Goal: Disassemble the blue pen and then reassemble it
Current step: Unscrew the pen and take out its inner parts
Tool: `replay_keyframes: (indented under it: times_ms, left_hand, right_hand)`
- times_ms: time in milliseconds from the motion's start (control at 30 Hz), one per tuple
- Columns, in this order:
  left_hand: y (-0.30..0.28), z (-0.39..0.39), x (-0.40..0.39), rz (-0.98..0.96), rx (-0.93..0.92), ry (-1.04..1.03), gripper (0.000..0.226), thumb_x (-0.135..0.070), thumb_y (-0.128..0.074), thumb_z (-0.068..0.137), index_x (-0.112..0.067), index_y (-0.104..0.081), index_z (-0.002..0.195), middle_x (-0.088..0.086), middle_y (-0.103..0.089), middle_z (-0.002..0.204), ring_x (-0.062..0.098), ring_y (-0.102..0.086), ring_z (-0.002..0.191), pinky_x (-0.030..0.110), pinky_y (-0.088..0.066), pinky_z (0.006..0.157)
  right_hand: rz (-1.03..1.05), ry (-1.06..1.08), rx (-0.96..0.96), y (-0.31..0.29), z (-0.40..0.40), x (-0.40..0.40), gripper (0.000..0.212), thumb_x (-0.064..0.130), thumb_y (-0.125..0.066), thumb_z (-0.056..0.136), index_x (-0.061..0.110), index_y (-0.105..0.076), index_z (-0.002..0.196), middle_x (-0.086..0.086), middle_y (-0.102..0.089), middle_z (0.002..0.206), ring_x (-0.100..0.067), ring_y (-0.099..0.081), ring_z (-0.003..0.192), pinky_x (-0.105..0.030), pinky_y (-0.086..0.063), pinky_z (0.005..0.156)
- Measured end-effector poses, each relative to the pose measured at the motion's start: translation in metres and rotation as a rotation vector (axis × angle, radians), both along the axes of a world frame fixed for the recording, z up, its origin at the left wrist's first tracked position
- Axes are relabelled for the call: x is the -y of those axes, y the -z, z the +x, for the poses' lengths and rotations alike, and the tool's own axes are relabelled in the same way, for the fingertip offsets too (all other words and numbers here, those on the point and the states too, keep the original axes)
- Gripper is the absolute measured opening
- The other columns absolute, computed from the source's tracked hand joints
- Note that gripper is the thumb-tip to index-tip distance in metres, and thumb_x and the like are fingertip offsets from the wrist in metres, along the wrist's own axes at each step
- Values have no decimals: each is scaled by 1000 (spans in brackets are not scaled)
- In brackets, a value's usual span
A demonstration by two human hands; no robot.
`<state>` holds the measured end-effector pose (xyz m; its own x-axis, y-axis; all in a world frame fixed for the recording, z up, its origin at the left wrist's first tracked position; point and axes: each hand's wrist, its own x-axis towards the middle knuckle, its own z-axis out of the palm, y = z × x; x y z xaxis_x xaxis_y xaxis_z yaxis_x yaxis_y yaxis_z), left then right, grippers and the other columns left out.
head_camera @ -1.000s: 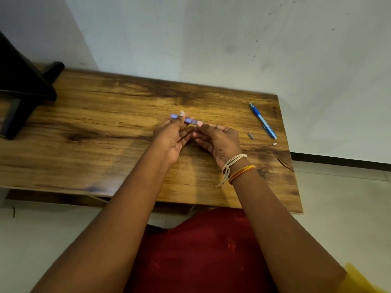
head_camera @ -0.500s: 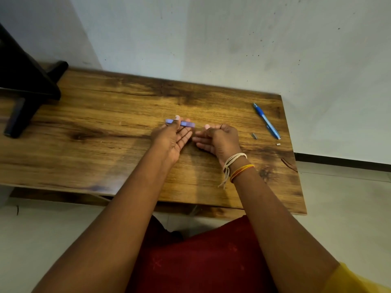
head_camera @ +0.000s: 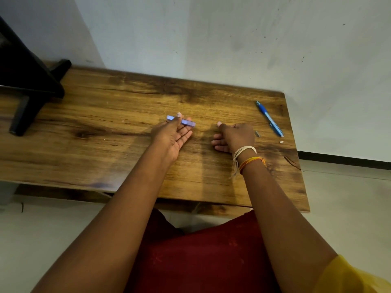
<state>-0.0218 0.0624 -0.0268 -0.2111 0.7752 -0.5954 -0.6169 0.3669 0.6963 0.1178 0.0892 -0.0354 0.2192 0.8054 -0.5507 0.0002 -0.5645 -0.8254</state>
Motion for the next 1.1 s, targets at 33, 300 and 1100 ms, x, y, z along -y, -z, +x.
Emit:
replay_keyframes:
  times_ms: [33, 300, 1100]
  left_hand:
    - [0, -1, 0, -3, -1, 0, 14, -20, -52, 97, -11, -61, 91, 6, -69, 89, 14, -67, 78, 25, -54, 68]
    - [-3, 10, 1, 77, -152, 65, 13, -22, -63, 91, -9, -66, 94, 7, -72, 90, 15, -69, 81, 23, -55, 74]
    - [-10, 11, -2, 120, -223, -46, 14, -15, -68, 87, -5, -67, 97, 12, -73, 94, 20, -72, 82, 25, -59, 72]
  right_hand:
    - [-7, 36, -23, 0, 0, -1, 21, 25, -58, 94, 6, -50, 90, -11, -61, 57, -19, -61, 35, -25, -48, 35]
    - [-131, 44, -568, -13, -11, 13, 34, 17, -35, 100, -1, -60, 84, -19, -67, 81, -26, -69, 67, -31, -59, 60]
    - [-161, -92, -803, -19, -3, 16, 22, -11, -40, 94, -7, -60, 104, -18, -66, 94, -22, -66, 86, -26, -55, 78]
